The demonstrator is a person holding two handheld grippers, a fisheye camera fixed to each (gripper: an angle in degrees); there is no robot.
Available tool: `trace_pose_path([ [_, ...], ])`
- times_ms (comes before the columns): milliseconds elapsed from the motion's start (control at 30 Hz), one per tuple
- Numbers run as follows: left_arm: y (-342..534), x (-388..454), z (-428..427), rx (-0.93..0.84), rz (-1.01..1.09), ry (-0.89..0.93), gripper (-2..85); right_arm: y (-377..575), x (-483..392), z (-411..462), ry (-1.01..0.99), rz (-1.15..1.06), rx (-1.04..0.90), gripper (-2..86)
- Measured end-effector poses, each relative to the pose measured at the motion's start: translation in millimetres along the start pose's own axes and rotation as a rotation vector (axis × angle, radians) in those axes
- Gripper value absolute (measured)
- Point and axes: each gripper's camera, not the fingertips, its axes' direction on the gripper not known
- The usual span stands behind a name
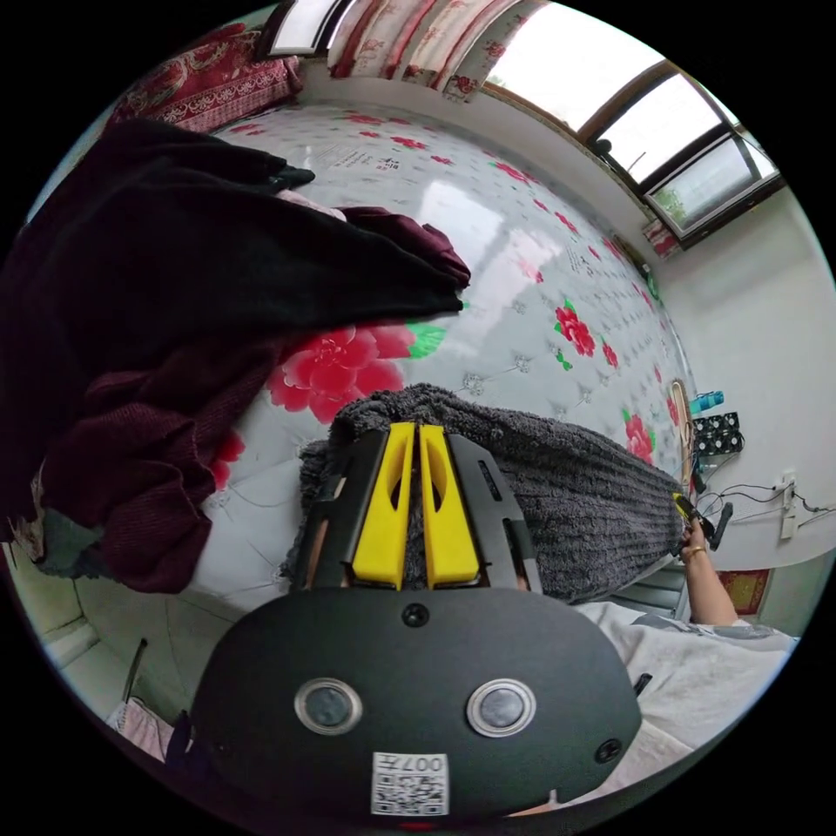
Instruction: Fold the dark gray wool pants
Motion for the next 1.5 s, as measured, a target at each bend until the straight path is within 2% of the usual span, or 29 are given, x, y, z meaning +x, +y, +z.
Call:
trace_pose_path([
  [100,3.5,-3.2,-9.3,0.006,-0.011,-0.009,-0.9,-12.4,-8.7,41.2,0.026,-0.003,-0.126,5.7],
  [200,4.9,-9.3,-20.5,0.029,-0.054,0.01,-0.9,-16.2,-13.4,40.8,0.073,-0.017,-0.084,2.8],
  [433,1.7,-9.9,-45.1,0.148,-0.079,-0.029,-0.9,-20.1,-34.7,-8.9,0.126,-0.136,0.196,2.1],
  [533,-0.8,-23.4,-33.3,0.161,-0.176,-0.07,-0.8,-30.1,-37.4,15.5,0.118,-0.14,0.132,3.8],
  [567,-4.4,-27.1,-18.2,0.13,-0.158,-0.096,-0.7,-32.9,-34.9,24.7,0.108,-0.124,0.088,4.1],
  [600,-10.1,-29.9,6.9,0.026,-0.119,-0.127,-0.5,-36.4,-28.4,39.6,0.089,-0.085,0.008,4.7],
  [667,-13.4,-36.6,38.9,-0.134,-0.119,-0.164,-0.2,-32.0,-16.6,43.4,0.043,-0.031,0.005,5.5],
  [867,-8.1,-45.1,7.4,-0.027,-0.113,-0.139,3.5,29.3,66.9,-4.0,0.011,0.239,0.23,8.6],
  [933,-0.3,-55.8,-8.8,0.012,-0.137,-0.103,4.0,61.9,120.9,-2.5,-0.051,0.416,0.215,10.0],
  [1033,22.5,-81.8,-37.6,0.087,-0.226,-0.068,3.3,95.2,165.9,16.0,-0.186,0.536,0.17,11.3],
  [1133,49.6,-107.4,-56.1,0.118,-0.277,-0.009,4.4,110.4,177.2,41.6,-0.31,0.557,0.147,11.5],
  [1267,92.8,-138.3,-60.1,0.092,-0.353,0.048,5.8,114.1,169.4,63.7,-0.349,0.59,0.178,9.4],
  [1333,109.7,-150.9,-56.9,0.072,-0.392,0.077,6.5,107.9,162.4,75.3,-0.424,0.629,0.127,7.4],
  [1400,128.9,-165.7,-54.8,0.076,-0.43,0.118,7.9,102.6,147.1,65.4,-0.477,0.595,0.195,6.0],
  [1467,140.1,-176.0,-54.8,0.092,-0.451,0.153,8.8,93.0,117.7,40.9,-0.545,0.457,0.289,4.9],
  [1500,145.8,-182.6,-54.2,0.094,-0.465,0.173,9.6,84.9,88.5,20.7,-0.56,0.317,0.317,4.4],
])
